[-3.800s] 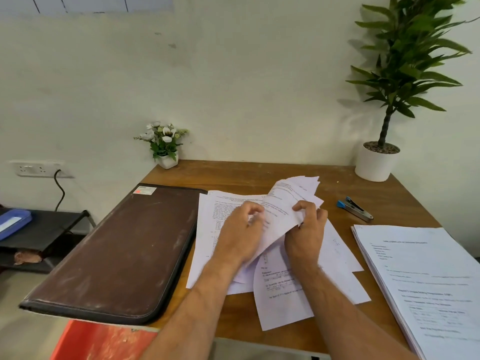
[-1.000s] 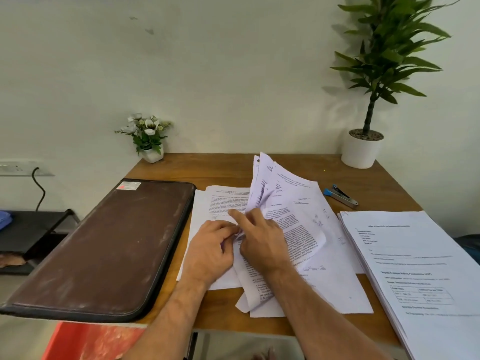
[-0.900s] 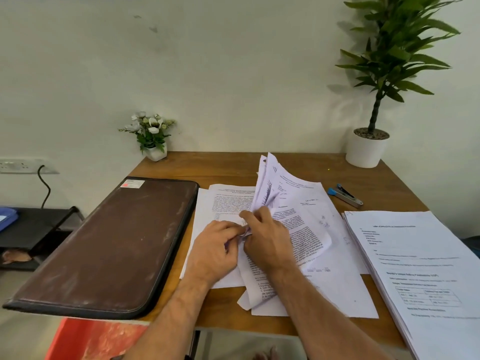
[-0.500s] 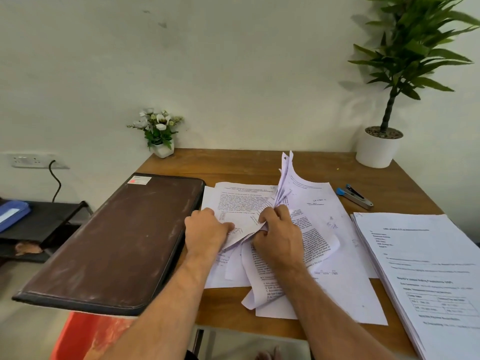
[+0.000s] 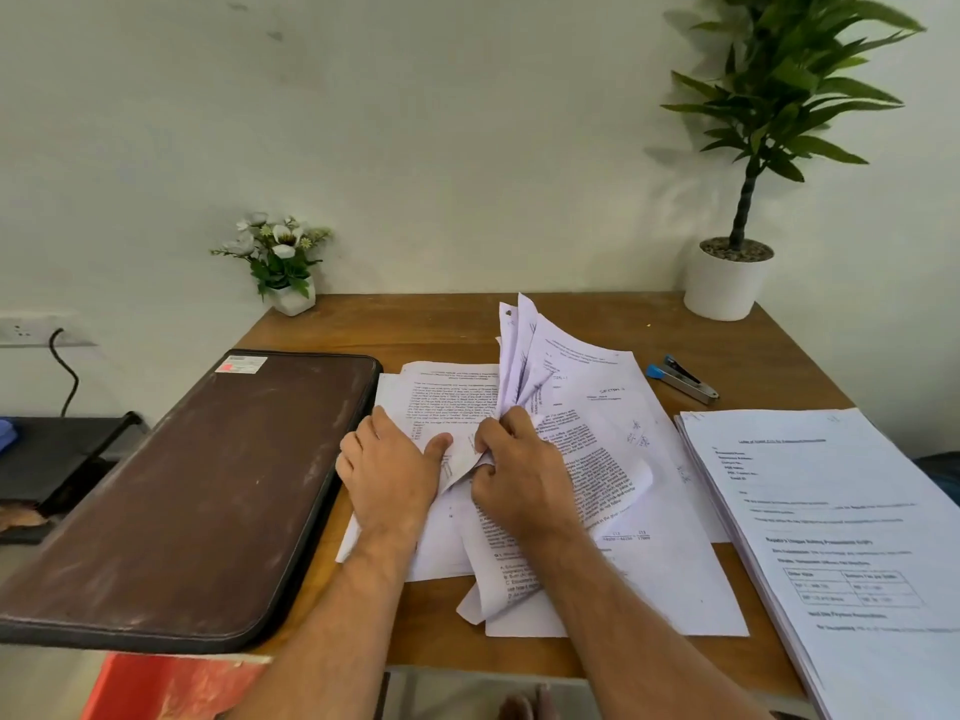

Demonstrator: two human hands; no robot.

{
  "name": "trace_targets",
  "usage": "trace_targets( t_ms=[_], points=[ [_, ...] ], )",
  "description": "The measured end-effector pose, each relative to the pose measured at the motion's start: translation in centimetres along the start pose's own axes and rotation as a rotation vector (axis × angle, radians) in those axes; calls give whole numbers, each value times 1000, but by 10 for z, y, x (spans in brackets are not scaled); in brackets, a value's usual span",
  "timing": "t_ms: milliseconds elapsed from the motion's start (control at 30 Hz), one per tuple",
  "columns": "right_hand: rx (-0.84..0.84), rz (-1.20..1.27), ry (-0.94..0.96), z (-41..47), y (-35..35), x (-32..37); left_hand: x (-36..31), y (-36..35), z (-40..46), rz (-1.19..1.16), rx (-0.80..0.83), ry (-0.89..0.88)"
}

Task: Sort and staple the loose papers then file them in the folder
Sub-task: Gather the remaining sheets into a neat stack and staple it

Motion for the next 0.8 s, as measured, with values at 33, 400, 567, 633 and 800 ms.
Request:
trace_targets(
  t_ms=[33,400,567,633,800],
  points=[
    [4,6,0,1,0,0,-1,-3,3,-27,25,-8],
    [13,18,-3,-2,-1,-4,0,-4,9,-21,46,25],
    [15,9,-8,-2,-2,-6,-2,-7,11,2,83,34],
    [13,8,-9,-1,-1,-8,-3,-10,14,-16,128,52],
    [-28,17,-11,-4,2,-9,-1,-15,21,-58,238,128]
  ],
)
Point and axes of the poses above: each hand's wrist, its own z-axis towards the middle knuckle, its own y-axis out of the back of the hand, x = y × z, the point moved 10 cm from there along z, towards the middle knuckle, and after that the axes turned 11 degrees about z, right-handed, at the moved point
